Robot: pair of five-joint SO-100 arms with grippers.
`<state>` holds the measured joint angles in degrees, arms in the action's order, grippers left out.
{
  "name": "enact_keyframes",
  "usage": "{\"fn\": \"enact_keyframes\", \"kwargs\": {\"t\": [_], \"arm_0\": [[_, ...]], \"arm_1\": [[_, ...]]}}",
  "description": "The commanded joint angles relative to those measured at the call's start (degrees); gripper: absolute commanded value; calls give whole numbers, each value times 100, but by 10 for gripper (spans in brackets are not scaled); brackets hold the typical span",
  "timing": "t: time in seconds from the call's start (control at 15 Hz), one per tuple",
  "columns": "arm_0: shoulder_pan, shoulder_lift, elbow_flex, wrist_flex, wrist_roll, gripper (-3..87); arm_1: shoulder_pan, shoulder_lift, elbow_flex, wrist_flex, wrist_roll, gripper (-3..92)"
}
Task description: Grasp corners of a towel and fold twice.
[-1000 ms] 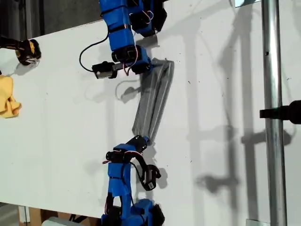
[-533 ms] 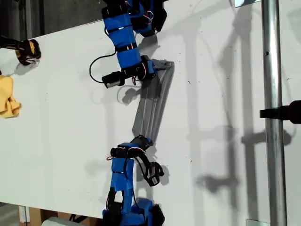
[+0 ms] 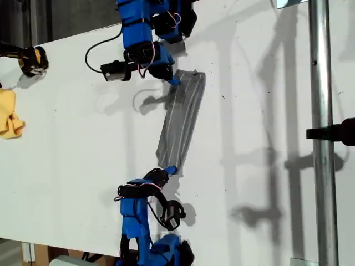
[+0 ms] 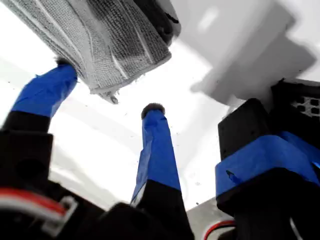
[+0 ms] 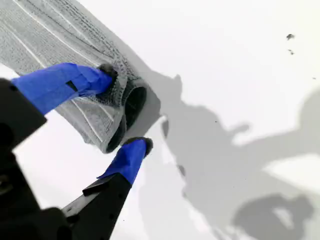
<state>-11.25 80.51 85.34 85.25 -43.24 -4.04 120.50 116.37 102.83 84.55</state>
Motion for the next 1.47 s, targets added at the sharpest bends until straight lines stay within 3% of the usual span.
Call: {"fn": "enact_keyframes", "kwargs": {"t": [0.0,0.13,0.27,0.4,0.53,0.87,1.13,1.4], "arm_0": [[-149,1441,642,-79,-35,220],[-114,3023,1907,-501,-149,220],[0,4588,3138,-606,-545,223],[334,6179,4518,-1169,-1055,232],[571,8156,5985,-1644,-1433,232],[1169,11839,7937,-1608,-1934,220],[1195,11830,8288,-1740,-1960,207],[1406,11830,9158,-2470,-2276,198]], "arm_1": [[9,1125,-105,413,141,333],[-360,2118,185,527,624,335],[-1239,3322,686,650,1731,340],[-1942,4061,976,527,2417,344],[-1951,4087,958,475,2435,357],[-1916,4737,1055,185,2408,334],[-2215,4535,1670,-738,2707,330],[-2909,3322,2364,-1230,3867,369]]}}
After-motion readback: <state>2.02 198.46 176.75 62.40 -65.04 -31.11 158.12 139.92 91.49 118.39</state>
